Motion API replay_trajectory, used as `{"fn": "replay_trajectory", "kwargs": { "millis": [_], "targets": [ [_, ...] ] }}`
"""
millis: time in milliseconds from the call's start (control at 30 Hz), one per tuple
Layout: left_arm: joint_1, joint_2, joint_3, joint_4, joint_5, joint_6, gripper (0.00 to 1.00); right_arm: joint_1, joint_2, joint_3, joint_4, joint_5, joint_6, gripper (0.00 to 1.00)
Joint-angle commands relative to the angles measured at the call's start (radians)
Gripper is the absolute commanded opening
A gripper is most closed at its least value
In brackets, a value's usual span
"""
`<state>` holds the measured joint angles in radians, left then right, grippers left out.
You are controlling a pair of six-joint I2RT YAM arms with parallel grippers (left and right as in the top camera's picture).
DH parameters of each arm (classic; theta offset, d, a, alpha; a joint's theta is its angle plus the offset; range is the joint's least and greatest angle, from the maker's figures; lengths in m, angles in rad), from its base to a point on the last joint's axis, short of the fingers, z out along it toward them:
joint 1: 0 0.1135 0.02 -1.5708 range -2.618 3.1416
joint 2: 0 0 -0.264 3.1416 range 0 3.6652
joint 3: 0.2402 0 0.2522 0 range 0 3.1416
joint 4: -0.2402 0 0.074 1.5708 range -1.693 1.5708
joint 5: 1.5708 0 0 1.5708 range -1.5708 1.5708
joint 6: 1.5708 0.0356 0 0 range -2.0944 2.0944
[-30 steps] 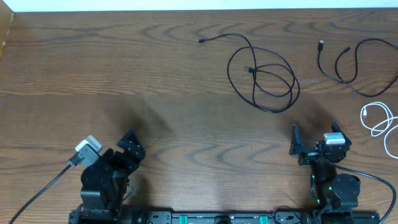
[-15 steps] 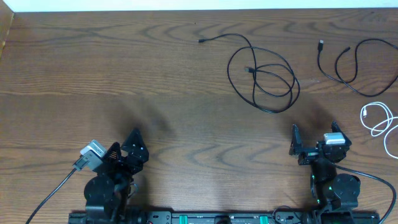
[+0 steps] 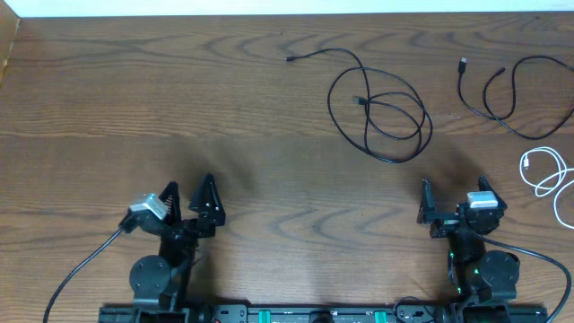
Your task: Untangle cables
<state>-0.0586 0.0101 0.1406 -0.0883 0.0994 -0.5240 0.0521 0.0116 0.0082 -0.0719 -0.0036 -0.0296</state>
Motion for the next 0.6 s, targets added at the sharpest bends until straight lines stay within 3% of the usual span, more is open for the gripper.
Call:
{"fn": "replay_trajectory", "kwargs": {
  "millis": [0,167,400,567],
  "targets": [
    [0.007,-0.009,-0.085,0.105,0.009,0.103,0.94,0.008,-0.007,-0.003,-0.004,0.004,0.006,0.99],
    [0.007,-0.009,-0.137,0.142,-0.01,0.121,0.94,0.008,-0.007,-0.003,-0.004,0.004,0.006,0.99],
    [0.007,-0.009,-0.137,0.094,0.049,0.395,0.94,0.008,-0.007,-0.003,-0.004,0.004,0.006,0.99],
    [0.007,-0.009,-0.137,0.025,0.042,0.458,0.94,0.008,-0.007,-0.003,-0.004,0.004,0.006,0.99]
  ]
}}
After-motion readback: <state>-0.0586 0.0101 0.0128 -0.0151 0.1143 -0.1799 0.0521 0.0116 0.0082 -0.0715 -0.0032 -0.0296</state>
